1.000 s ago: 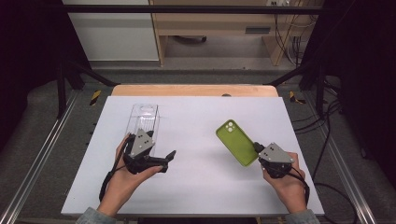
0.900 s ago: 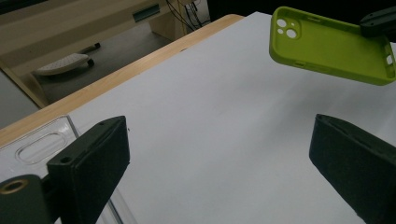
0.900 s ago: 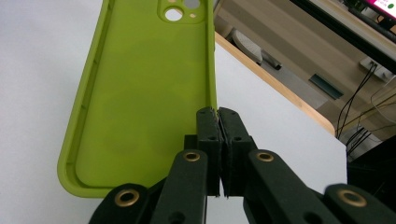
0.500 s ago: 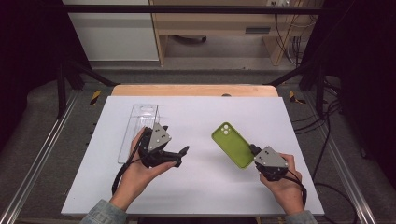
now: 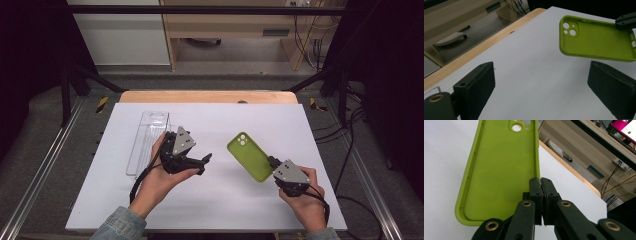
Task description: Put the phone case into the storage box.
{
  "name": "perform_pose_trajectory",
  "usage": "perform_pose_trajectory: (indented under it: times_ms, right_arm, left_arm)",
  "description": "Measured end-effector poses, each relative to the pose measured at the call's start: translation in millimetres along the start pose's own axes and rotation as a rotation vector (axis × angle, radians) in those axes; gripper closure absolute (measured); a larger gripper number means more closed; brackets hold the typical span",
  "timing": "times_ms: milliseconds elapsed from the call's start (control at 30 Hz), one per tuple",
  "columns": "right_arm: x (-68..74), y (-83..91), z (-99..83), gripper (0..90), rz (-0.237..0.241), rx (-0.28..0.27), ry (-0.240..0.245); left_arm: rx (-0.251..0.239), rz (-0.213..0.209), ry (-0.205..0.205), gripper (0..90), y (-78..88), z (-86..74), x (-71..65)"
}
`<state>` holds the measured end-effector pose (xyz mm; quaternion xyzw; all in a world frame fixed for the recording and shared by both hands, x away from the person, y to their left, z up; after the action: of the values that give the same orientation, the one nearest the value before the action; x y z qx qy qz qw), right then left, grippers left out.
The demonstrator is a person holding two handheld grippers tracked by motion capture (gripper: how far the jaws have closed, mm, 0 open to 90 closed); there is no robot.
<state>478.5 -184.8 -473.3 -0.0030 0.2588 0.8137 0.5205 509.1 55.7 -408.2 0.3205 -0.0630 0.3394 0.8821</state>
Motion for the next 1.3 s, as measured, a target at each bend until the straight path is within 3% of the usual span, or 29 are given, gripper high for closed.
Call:
perform_pose_trajectory:
  times_ms: [200,567,633,767,900,1300]
  right_arm:
    - [5.5,-0.7,-0.3,88.5,0.007,0.000,0.012]
    - [7.5,0.4,1.9,88.5,0.001,-0.010,0.023]
    - [6.9,0.8,2.1,88.5,-0.001,-0.014,0.022]
    - [7.1,0.9,2.5,88.5,-0.006,-0.016,0.030]
    - [7.1,1.4,3.4,88.5,-0.009,-0.022,0.031]
    - [8.0,2.6,5.7,88.5,-0.012,-0.041,0.043]
  left_arm:
    - [-0.028,-0.005,0.002,10.2,-8.3,12.6,3.6]
    - [-0.004,-0.016,-0.026,13.2,-25.9,24.3,3.9]
    - [-0.008,-0.028,-0.035,21.0,-29.3,28.2,1.9]
    - [0.003,-0.070,-0.035,27.7,-36.0,31.8,-3.9]
    - [0.028,-0.089,-0.054,31.1,-42.2,33.1,-8.2]
    - [0.029,-0.096,-0.065,36.5,-50.8,36.3,-8.6]
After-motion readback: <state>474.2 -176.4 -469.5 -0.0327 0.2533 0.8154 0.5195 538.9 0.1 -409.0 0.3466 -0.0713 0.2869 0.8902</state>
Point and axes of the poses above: each handheld gripper's, and its own axes: y roughly backward along the jaws, z roughly out of its top, x roughly to its left, the point moved 9 cm from there along -y, roughly forward along the jaws, and after that the axes turned 11 degrees about -y, right-handed, at the moved point
